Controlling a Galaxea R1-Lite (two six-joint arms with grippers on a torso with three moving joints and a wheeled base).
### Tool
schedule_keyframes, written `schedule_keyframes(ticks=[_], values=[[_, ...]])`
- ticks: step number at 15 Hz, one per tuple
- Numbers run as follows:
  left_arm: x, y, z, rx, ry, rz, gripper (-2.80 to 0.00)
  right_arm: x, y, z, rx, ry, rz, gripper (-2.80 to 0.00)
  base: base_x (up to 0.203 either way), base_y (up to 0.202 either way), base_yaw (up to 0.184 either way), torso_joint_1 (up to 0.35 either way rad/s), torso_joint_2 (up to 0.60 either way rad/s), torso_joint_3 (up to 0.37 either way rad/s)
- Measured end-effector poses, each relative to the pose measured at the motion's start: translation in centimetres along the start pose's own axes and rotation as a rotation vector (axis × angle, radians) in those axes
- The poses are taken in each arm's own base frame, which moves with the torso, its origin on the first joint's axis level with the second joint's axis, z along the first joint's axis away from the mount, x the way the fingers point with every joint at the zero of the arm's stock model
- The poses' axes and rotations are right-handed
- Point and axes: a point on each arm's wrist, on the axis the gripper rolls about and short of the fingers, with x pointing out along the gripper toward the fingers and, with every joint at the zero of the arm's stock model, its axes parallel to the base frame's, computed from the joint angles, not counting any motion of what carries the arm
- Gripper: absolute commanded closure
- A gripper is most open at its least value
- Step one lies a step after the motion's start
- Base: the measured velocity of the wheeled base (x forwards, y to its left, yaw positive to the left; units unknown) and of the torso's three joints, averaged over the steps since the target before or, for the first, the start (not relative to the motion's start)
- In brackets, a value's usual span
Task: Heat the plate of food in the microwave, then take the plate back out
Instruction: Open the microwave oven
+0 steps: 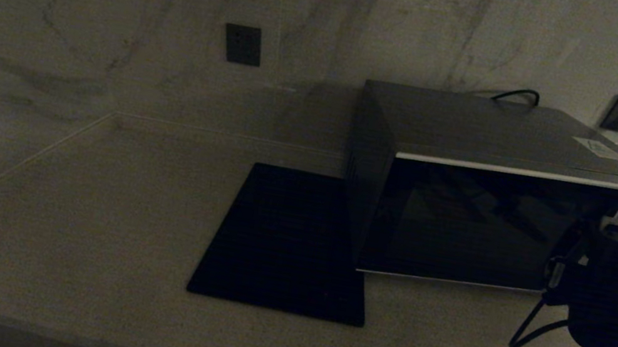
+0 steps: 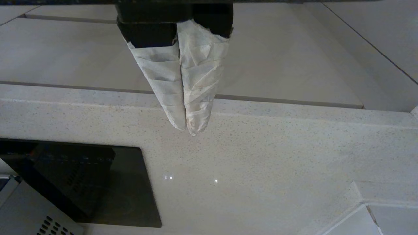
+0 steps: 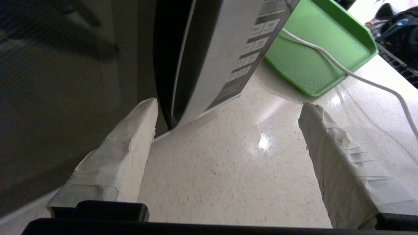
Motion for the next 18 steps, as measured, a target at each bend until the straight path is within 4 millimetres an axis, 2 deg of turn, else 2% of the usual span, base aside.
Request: schedule_keyframes(ticks=[10, 18], values=[[0.0, 0.0, 0.0, 0.000, 0.000, 0.000, 0.00, 2.0, 0.5, 0.0, 0.008, 0.003, -0.112, -2.80, 0.000, 0.000, 0.000, 0.000, 0.00, 0.000], [0.0, 0.0, 0.0, 0.000, 0.000, 0.000, 0.00, 4.5, 0.6, -0.3, 0.017, 0.011, -0.158, -2.80, 0.000, 0.000, 0.000, 0.000, 0.00, 0.000]])
